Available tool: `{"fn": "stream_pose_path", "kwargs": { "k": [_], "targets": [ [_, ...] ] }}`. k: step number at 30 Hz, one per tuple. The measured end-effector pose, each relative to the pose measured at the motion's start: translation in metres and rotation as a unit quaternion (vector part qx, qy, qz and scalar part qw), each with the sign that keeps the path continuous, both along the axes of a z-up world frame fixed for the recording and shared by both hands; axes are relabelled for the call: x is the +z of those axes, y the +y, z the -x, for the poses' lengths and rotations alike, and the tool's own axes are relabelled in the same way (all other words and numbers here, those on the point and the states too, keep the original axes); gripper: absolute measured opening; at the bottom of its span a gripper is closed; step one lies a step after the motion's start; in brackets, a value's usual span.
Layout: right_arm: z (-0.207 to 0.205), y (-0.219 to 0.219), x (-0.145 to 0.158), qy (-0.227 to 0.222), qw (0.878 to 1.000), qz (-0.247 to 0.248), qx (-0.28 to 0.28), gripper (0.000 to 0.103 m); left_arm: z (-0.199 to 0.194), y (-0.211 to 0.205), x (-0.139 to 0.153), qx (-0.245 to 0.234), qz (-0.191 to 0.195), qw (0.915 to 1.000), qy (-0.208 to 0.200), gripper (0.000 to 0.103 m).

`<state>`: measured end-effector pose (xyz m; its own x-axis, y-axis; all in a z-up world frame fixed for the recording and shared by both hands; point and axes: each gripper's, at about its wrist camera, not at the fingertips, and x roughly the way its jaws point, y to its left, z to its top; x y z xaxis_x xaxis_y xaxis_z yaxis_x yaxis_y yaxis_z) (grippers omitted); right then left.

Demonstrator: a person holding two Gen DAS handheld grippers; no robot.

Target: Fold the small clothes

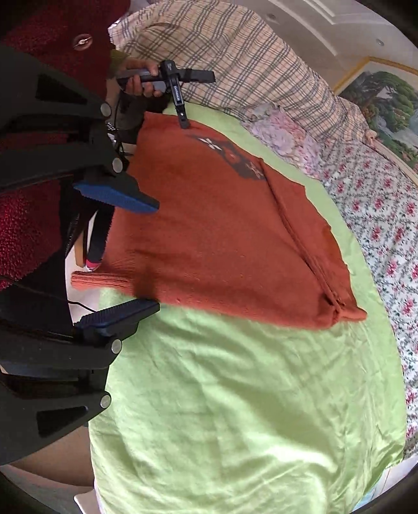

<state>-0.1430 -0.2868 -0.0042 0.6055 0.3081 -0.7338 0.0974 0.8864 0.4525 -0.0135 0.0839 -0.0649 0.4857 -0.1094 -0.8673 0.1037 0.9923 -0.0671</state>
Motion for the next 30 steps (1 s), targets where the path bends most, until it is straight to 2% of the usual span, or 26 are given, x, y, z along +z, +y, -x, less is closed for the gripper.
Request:
{"fn": "stream_pose_path", "kwargs": {
  "k": [3, 5, 7, 9, 11, 13, 15, 16, 17, 19, 20, 23, 26, 30],
  "targets": [
    [0.001, 0.001, -0.002, -0.004, 1.0, -0.003, 0.007, 0.057, 0.008, -0.004, -0.003, -0.026, 0.015, 0.9995, 0.001, 0.07],
    [0.0, 0.001, -0.004, -0.008, 1.0, -0.01, 0.011, 0.057, 0.013, -0.007, -0.003, -0.044, 0.018, 0.9989, 0.0, 0.056],
    [-0.002, 0.006, -0.006, -0.009, 1.0, -0.006, 0.024, 0.055, 0.016, -0.008, -0.005, -0.062, 0.023, 0.9978, 0.0, 0.048],
    [-0.004, 0.008, -0.007, -0.009, 0.999, -0.002, 0.036, 0.049, 0.017, -0.006, -0.006, -0.074, 0.027, 0.9969, 0.002, 0.047],
    [-0.006, 0.009, -0.012, 0.0, 0.999, -0.011, 0.049, 0.038, 0.019, -0.004, -0.006, -0.082, 0.034, 0.996, 0.005, 0.046],
    [-0.006, 0.009, -0.02, 0.015, 0.998, -0.017, 0.052, 0.035, 0.018, -0.004, -0.007, -0.089, 0.04, 0.9952, 0.005, 0.043],
    [-0.006, 0.008, -0.031, 0.027, 0.998, -0.029, 0.05, 0.032, 0.018, -0.003, -0.007, -0.096, 0.044, 0.9944, 0.004, 0.034],
    [-0.007, 0.007, -0.035, 0.029, 0.998, -0.037, 0.046, 0.03, 0.017, -0.002, -0.007, -0.099, 0.048, 0.9939, 0.004, 0.025],
    [-0.009, 0.008, -0.037, 0.031, 0.998, -0.043, 0.044, 0.026, 0.018, 0.001, -0.007, -0.102, 0.051, 0.9934, 0.005, 0.015],
    [-0.012, 0.01, -0.04, 0.031, 0.997, -0.047, 0.044, 0.015, 0.02, 0.006, -0.005, -0.103, 0.06, 0.9928, 0.004, 0.007],
    [-0.012, 0.009, -0.039, 0.028, 0.997, -0.053, 0.044, 0.009, 0.021, 0.008, -0.004, -0.103, 0.065, 0.9926, 0.0, 0.006],
    [-0.01, 0.007, -0.033, 0.002, 0.996, -0.076, 0.046, 0.008, 0.027, 0.019, 0.003, -0.094, 0.09, 0.9914, -0.018, 0.004],
    [-0.004, 0.004, -0.017, -0.047, 0.991, -0.119, 0.05, 0.008, 0.034, 0.026, 0.014, -0.075, 0.127, 0.9882, -0.042, 0.004],
    [-0.007, 0.004, 0.006, -0.097, 0.983, -0.151, 0.047, 0.007, 0.037, 0.035, 0.043, -0.058, 0.174, 0.979, -0.089, 0.003]
  ]
}}
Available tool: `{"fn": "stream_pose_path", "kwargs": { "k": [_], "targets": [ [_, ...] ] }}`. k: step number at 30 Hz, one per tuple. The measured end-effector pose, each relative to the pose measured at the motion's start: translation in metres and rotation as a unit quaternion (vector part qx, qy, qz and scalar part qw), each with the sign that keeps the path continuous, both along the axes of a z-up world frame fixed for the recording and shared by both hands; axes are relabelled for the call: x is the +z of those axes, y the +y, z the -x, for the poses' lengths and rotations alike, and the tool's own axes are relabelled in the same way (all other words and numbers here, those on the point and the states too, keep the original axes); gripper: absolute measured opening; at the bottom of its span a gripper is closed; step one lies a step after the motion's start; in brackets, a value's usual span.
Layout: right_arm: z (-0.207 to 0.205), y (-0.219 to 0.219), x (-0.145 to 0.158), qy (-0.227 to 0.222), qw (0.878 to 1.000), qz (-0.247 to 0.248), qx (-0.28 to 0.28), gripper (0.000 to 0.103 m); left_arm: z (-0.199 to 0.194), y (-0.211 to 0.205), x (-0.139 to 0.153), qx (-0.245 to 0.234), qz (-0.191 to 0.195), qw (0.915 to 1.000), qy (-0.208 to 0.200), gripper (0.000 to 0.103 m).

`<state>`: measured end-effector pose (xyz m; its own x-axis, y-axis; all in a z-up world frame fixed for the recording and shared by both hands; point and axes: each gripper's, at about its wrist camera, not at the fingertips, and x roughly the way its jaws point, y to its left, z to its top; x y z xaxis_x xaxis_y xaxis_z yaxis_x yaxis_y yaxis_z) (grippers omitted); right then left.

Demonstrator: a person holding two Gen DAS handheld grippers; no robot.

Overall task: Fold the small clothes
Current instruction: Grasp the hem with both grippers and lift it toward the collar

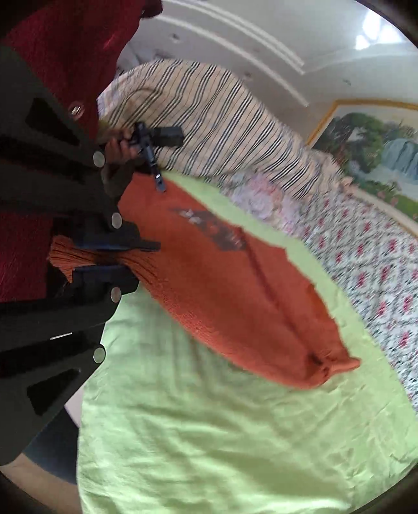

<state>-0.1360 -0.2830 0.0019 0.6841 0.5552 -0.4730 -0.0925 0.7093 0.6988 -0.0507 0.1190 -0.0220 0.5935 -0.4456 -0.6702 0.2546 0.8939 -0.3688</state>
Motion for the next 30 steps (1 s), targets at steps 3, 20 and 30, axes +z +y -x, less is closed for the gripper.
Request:
{"fn": "stream_pose_path", "kwargs": {
  "k": [3, 20, 30],
  "targets": [
    [-0.013, -0.001, 0.018, -0.034, 0.999, -0.005, -0.007, 0.007, -0.009, 0.008, 0.027, 0.02, 0.03, 0.9987, -0.037, 0.003],
    [-0.162, -0.088, 0.061, -0.071, 0.987, 0.049, -0.133, 0.007, -0.201, -0.017, 0.093, 0.11, 0.016, 0.9889, -0.098, 0.003],
    [-0.266, -0.125, 0.048, -0.014, 0.984, 0.092, -0.152, 0.007, -0.318, -0.028, 0.065, 0.137, -0.011, 0.9894, -0.047, 0.003]
  ]
}}
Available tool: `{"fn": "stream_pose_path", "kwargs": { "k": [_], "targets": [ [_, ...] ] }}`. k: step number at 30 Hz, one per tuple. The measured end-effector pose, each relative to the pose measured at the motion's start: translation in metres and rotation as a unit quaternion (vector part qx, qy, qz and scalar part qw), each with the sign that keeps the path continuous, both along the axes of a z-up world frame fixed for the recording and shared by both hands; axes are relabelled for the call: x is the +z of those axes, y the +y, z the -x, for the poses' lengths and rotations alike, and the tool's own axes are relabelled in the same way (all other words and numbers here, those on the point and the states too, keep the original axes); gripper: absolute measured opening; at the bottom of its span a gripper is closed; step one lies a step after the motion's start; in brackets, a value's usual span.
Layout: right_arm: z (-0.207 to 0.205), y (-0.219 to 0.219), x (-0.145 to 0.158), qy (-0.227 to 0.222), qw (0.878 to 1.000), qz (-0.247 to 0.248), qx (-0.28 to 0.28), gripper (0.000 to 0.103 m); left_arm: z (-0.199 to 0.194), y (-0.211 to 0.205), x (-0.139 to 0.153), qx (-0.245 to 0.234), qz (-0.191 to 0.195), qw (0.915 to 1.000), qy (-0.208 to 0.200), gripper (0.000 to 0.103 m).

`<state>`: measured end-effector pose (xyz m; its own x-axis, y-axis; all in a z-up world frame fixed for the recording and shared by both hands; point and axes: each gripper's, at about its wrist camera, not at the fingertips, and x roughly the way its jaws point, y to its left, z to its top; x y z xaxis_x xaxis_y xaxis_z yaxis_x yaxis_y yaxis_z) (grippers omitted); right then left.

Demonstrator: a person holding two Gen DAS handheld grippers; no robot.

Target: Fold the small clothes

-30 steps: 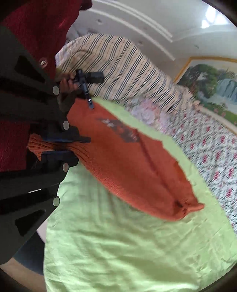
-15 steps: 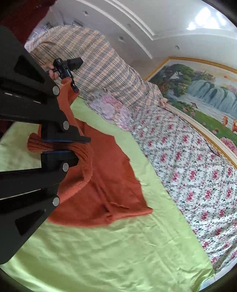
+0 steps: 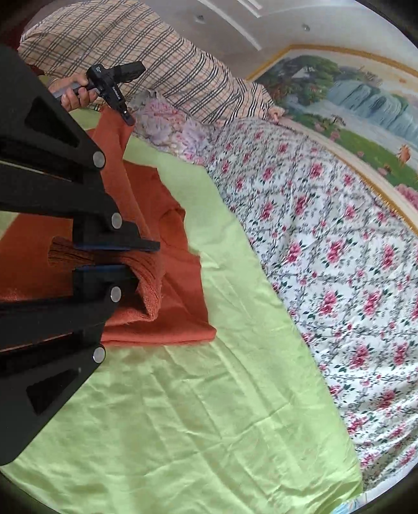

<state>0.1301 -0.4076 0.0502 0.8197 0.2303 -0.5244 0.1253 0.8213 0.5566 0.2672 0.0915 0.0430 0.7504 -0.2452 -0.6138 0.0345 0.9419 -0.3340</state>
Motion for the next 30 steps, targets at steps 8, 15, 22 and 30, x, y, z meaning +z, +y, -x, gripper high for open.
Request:
{"fn": "stream_pose_path", "kwargs": {
  "k": [8, 15, 22, 30],
  "targets": [
    [-0.052, -0.016, -0.04, 0.066, 0.997, 0.026, -0.011, 0.007, -0.047, 0.002, -0.043, 0.022, -0.01, 0.9983, 0.052, 0.004],
    [-0.059, -0.018, -0.059, 0.118, 0.991, 0.046, -0.035, 0.02, -0.043, -0.004, -0.06, 0.002, -0.007, 0.9961, 0.088, 0.017],
    [-0.005, 0.026, -0.031, 0.062, 0.994, 0.095, -0.007, 0.039, 0.035, -0.079, -0.063, -0.144, -0.024, 0.9852, 0.089, 0.039],
    [-0.052, 0.134, -0.071, 0.151, 0.943, 0.197, 0.222, 0.039, -0.003, -0.129, -0.072, -0.183, -0.134, 0.969, 0.098, 0.038]
  ]
}}
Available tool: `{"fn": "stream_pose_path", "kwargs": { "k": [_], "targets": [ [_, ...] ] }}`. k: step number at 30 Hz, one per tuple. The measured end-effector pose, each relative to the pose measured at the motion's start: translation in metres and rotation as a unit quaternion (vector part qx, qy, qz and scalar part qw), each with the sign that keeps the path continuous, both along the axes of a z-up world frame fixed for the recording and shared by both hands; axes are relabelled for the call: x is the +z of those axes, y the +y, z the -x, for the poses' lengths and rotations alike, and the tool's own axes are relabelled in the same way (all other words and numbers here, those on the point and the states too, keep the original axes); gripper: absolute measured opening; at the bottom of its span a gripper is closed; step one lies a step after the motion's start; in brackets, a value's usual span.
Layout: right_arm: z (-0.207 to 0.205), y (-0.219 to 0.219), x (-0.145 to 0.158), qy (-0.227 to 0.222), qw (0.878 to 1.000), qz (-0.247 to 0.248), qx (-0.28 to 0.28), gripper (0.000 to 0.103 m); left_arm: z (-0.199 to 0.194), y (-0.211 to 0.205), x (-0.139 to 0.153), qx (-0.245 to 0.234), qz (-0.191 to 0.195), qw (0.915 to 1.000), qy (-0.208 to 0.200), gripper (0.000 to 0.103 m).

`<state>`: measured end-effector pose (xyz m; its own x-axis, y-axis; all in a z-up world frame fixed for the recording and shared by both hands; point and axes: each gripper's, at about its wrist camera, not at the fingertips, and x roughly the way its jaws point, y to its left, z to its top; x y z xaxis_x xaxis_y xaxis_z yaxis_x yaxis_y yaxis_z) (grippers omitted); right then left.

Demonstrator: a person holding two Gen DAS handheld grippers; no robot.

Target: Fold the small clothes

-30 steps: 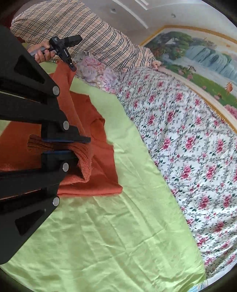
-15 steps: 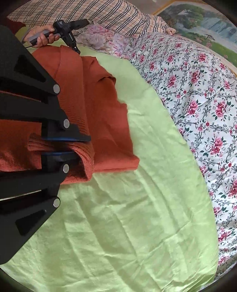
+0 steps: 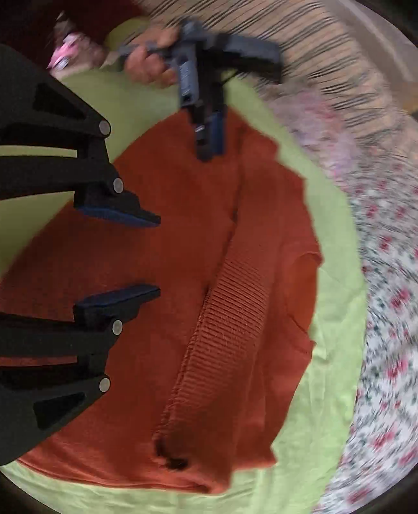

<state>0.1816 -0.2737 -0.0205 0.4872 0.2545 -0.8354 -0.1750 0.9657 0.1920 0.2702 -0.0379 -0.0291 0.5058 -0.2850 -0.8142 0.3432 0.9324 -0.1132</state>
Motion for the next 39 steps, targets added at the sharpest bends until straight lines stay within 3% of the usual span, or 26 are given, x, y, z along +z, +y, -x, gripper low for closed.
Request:
{"fn": "stream_pose_path", "kwargs": {
  "k": [3, 6, 10, 12, 13, 16, 24, 31, 39],
  "targets": [
    [-0.024, -0.013, -0.004, 0.007, 0.998, 0.06, -0.012, 0.038, -0.045, 0.015, 0.007, 0.029, -0.01, 0.9995, -0.001, 0.029],
    [-0.046, -0.048, 0.003, -0.008, 0.995, 0.069, -0.077, 0.036, -0.085, 0.036, 0.018, 0.073, 0.002, 0.9974, -0.004, 0.029],
    [-0.054, -0.101, 0.016, -0.045, 0.976, 0.061, -0.203, 0.038, -0.11, 0.065, 0.035, 0.155, 0.005, 0.9872, -0.037, 0.047],
    [-0.049, -0.12, 0.022, -0.059, 0.967, 0.032, -0.247, 0.039, -0.11, 0.083, 0.041, 0.184, 0.038, 0.9815, -0.038, 0.047],
    [-0.042, -0.128, 0.023, -0.064, 0.962, 0.02, -0.266, 0.039, -0.104, 0.093, 0.042, 0.196, 0.058, 0.9781, -0.037, 0.047],
    [-0.02, -0.133, 0.028, -0.073, 0.956, 0.003, -0.284, 0.039, -0.081, 0.101, 0.039, 0.209, 0.062, 0.9754, -0.034, 0.047],
    [0.04, -0.108, 0.021, -0.086, 0.947, -0.026, -0.307, 0.04, 0.038, 0.1, 0.027, 0.183, 0.109, 0.9764, -0.031, 0.047],
    [0.094, -0.091, 0.026, -0.119, 0.932, -0.053, -0.339, 0.043, 0.113, 0.093, 0.014, 0.177, 0.152, 0.9724, -0.01, 0.05],
    [0.118, -0.061, 0.031, -0.131, 0.94, -0.058, -0.309, 0.043, 0.143, 0.088, -0.012, 0.191, 0.164, 0.9675, 0.024, 0.058]
  ]
}}
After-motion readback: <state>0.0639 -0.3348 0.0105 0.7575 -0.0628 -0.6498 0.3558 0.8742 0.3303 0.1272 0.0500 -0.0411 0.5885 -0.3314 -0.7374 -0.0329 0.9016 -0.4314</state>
